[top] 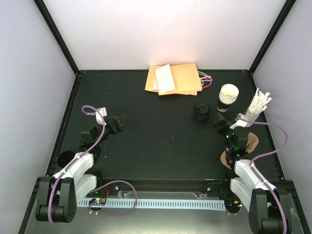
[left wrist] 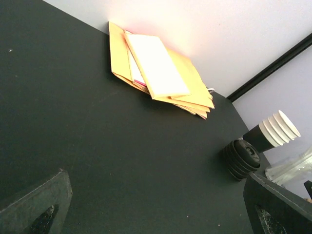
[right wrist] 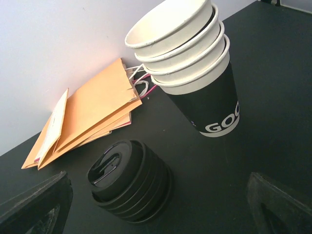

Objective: Pack the takeout coffee

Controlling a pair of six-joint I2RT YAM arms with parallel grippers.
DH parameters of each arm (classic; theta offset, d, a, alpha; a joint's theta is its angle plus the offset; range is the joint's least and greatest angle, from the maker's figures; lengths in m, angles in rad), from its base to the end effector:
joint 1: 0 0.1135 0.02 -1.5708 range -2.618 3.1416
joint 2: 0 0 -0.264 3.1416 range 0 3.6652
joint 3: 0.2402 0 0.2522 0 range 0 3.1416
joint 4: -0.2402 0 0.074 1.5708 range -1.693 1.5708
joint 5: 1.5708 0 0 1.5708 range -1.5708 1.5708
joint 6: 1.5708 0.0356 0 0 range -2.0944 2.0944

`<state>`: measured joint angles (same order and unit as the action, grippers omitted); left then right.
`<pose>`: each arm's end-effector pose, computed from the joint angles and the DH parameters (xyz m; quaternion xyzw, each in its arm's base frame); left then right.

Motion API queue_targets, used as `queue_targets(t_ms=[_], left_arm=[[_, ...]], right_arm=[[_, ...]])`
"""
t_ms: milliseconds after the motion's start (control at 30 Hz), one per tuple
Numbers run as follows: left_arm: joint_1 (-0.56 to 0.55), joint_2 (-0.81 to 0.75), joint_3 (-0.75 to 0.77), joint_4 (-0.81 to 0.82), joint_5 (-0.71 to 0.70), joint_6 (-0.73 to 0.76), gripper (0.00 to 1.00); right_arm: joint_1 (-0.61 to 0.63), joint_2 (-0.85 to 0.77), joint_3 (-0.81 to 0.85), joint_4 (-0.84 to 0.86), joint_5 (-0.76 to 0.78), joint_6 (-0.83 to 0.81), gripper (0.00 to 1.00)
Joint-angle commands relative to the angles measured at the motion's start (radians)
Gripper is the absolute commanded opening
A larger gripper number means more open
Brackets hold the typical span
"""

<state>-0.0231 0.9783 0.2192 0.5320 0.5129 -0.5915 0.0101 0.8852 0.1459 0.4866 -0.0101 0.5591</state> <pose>0.1934 -0.0219 0.1838 -0.0607 0.7710 -0.3713 0.5138 0.1804 0.0022 0.1697 0.2113 0.7618 0.1758 0.5866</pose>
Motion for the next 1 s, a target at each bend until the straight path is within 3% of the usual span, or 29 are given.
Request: queue_targets(t_ms=[0, 167, 533, 833, 967], left_arm=[[-0.007, 0.014, 0.021, -0.015, -0.009, -0.001, 0.99], [-0.007, 0.071, 0.035, 0.028, 0.045, -0.002, 0.99], [-0.035, 0.351, 0.137, 0.090, 0.176, -0.033, 0.97], [-0.122, 0.527, 0.365, -0.091, 0.147, -0.022, 0.84], [-0.149, 0.545, 0.424, -0.100, 0.128, -0.017, 0.83]], right_arm=[[0.002, -0.013, 0.003, 0.029, 0.004, 0.005, 1.00], [0.002, -0.005, 0.011, 0.019, 0.002, 0.005, 1.00], [0.001, 0.009, 0.015, 0.028, 0.001, 0.007, 1.00], [0.003, 0.014, 0.023, 0.016, 0.002, 0.010, 1.00], [0.003, 0.000, 0.018, 0.009, 0.004, -0.003, 1.00]])
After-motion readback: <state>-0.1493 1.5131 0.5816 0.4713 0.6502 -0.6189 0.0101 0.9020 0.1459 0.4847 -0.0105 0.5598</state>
